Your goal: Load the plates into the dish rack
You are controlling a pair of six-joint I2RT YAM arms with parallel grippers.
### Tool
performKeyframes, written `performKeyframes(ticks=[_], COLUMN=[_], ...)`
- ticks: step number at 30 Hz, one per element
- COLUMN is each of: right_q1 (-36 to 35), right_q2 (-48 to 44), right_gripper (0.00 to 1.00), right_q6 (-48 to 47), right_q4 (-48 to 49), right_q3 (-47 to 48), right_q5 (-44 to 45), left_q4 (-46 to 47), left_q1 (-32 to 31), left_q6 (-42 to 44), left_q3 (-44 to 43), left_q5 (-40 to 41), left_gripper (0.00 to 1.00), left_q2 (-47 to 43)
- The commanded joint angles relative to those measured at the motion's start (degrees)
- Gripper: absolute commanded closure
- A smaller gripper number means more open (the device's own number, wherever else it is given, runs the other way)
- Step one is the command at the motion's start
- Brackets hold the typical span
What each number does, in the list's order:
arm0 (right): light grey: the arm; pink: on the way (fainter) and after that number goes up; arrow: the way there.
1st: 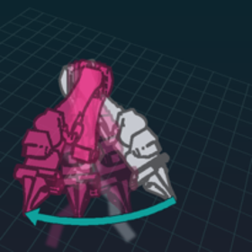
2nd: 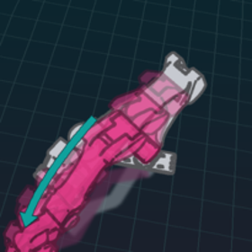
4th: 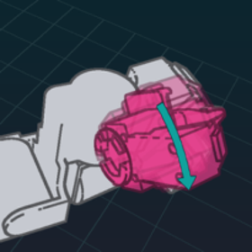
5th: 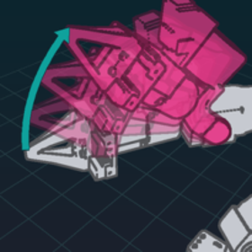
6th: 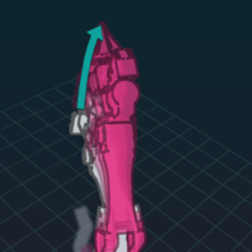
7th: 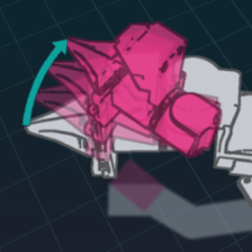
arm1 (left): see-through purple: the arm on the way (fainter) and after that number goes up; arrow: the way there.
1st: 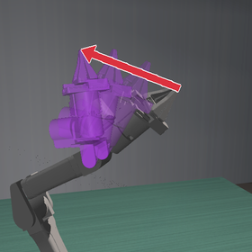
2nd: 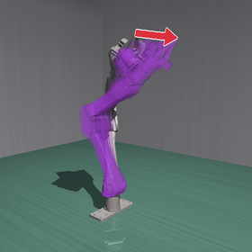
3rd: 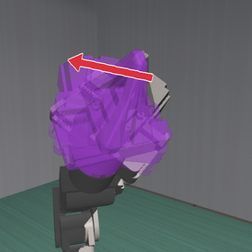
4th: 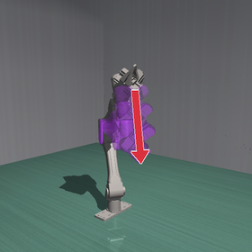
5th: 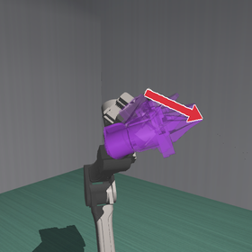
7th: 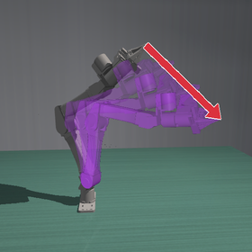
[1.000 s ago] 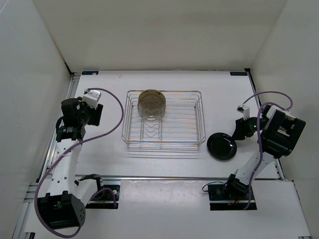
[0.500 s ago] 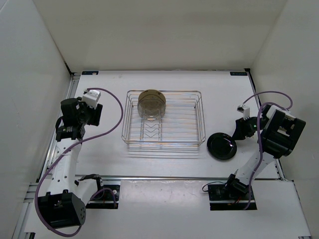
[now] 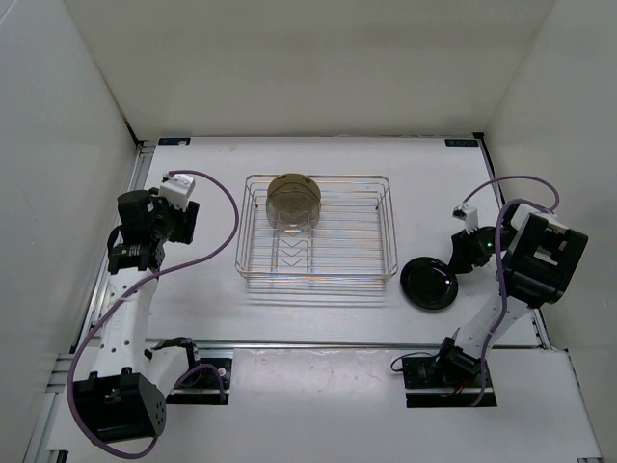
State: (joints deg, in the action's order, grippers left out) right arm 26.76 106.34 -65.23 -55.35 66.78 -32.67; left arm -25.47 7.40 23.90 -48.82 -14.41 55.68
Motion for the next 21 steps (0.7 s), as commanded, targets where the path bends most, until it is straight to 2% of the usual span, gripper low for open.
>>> performKeyframes(ticks=[1, 15, 21], right_q1=[-0.5, -1.0, -2.6], right_q2=[-1.0, -3.2, -3.2], right_gripper=[0.37, 0.37, 0.43], right_q6=[-1.7, -2.3, -1.7], right_q4=[-0.7, -0.7, -0.7], right_q3=[-2.4, -4.0, -4.6], right_q5=[3.1, 4.2, 4.7], left_q4=[0.0, 0.0, 0.0], left_q1=[0.3, 0.3, 0.3], left_q6=[-0.6, -0.1, -0.1], left_q3=[-2.8, -2.2, -2.2], left_q5=[-1.4, -1.9, -1.9], left_gripper=[0.29, 0.29, 0.29], left_q2=[-0.5, -0.5, -0.5])
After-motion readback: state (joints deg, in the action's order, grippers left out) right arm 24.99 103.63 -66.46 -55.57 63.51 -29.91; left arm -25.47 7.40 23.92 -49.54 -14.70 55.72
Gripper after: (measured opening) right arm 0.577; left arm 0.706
